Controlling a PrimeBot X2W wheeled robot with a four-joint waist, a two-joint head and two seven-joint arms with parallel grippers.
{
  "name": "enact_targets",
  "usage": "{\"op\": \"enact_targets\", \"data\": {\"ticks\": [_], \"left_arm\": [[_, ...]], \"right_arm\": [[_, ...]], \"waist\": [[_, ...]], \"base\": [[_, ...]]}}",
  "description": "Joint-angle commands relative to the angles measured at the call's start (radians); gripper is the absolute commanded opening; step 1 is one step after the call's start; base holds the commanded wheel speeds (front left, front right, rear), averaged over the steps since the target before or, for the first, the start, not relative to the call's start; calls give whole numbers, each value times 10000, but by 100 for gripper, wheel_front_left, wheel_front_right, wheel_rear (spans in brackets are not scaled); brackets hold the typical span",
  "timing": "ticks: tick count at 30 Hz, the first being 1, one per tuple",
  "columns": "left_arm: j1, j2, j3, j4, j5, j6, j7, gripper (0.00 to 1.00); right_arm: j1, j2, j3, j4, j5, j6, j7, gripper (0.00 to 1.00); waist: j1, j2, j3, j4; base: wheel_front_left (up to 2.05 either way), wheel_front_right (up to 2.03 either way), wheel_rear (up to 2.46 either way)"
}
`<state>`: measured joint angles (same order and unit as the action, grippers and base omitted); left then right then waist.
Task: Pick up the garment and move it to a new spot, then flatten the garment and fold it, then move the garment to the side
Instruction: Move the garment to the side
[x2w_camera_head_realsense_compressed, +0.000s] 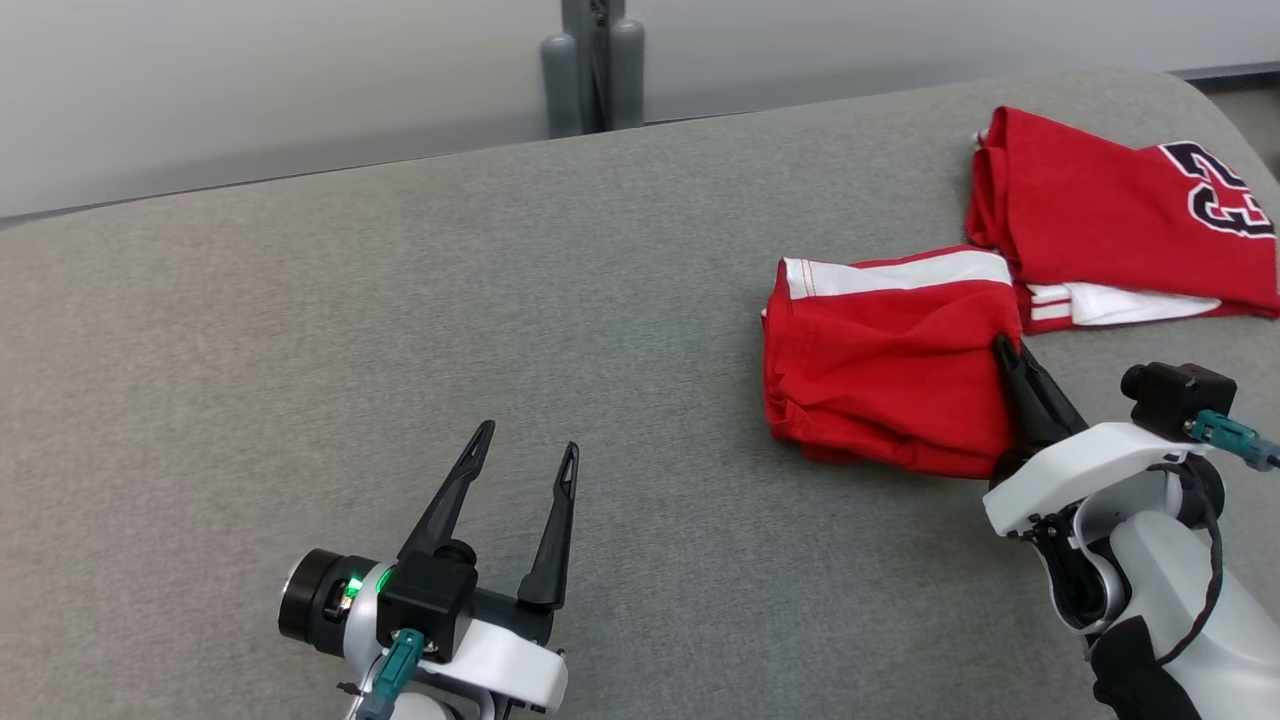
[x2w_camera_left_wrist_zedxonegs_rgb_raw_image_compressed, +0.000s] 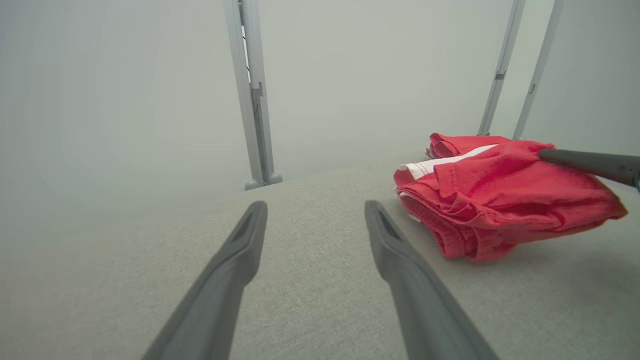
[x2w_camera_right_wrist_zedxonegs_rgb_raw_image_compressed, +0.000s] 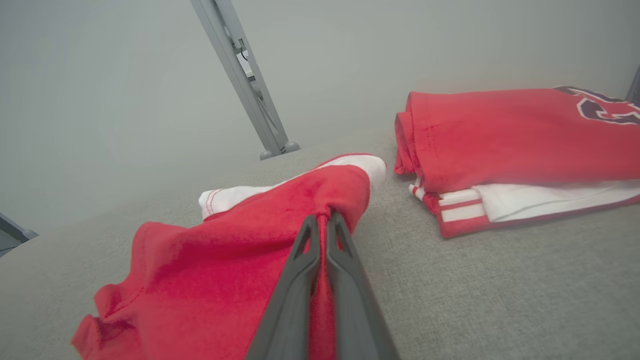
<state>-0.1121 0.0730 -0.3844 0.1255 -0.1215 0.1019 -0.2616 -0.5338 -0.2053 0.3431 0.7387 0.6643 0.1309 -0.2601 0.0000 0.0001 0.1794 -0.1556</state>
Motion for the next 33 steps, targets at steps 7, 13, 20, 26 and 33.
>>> {"op": "enact_targets", "data": {"ticks": [7, 13, 20, 26, 33], "left_arm": [[-270, 196, -75, 124, 157, -78, -38, 100], [-569, 321, -245, 130, 272, -190, 68, 100], [-1281, 451, -482, -70, 598, -298, 313, 100], [-1869, 544, -722, -432, 882, -392, 499, 100], [-2435, 644, -857, -1140, 1099, -472, 929, 100]], "right_arm": [[166, 234, -75, -175, -348, -4, -73, 0], [-486, 257, 216, 289, -1041, -2, -73, 0], [-1949, -229, 1039, 601, -2140, -4, -73, 0], [-3385, -902, 1586, 652, -2870, -4, -74, 0], [-4678, -1800, 776, 861, -3217, -4, -74, 0]], "waist": [[0, -1, 267, -1165], [0, -1, 522, -1501], [0, -1, 1180, -1212], [0, -1, 2044, -818], [0, -1, 3080, -558]], "base": [[0, 0, 0], [0, 0, 0], [0, 0, 0], [0, 0, 0], [0, 0, 0]]}}
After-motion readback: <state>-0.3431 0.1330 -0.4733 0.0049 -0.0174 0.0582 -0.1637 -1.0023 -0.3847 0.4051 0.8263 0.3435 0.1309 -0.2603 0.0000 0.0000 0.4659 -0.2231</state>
